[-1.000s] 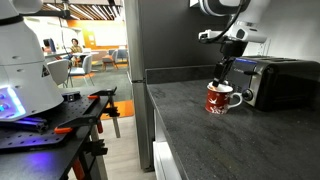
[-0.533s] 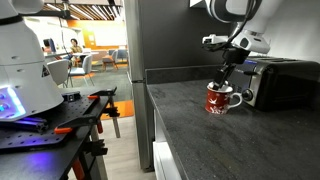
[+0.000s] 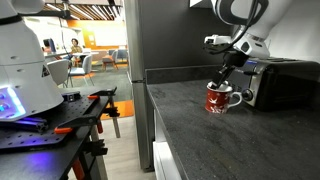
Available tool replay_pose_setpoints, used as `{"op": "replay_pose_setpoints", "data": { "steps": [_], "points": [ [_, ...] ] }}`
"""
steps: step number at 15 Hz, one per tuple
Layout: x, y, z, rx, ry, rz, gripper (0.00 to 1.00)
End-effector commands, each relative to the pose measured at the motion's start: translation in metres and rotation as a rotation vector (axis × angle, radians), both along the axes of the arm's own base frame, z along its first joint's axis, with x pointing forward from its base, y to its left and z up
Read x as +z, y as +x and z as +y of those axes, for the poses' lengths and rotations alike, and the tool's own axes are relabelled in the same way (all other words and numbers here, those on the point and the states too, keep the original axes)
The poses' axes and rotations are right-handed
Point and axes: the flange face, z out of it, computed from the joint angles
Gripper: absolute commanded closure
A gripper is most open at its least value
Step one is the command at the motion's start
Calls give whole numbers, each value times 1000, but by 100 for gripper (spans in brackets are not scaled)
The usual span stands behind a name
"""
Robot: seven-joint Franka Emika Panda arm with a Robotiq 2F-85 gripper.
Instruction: Pick the marker from the cup and put it on the counter
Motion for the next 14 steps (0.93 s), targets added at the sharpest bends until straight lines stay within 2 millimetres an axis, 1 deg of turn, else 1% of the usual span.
{"op": "replay_pose_setpoints", "data": {
  "steps": [1,2,3,4,7,10,14],
  "points": [
    [2,5,-4,-7,64,15,95],
    [3,5,-6,-13,73,12,100],
    [4,6,-6,-18,80,10,96],
    [6,6,-7,-24,83,7,95],
    [14,6,-11,-47,83,-5,95],
    [30,4,-10,-68,81,-27,95],
    [63,2,-4,-52,84,-70,95]
  ]
}}
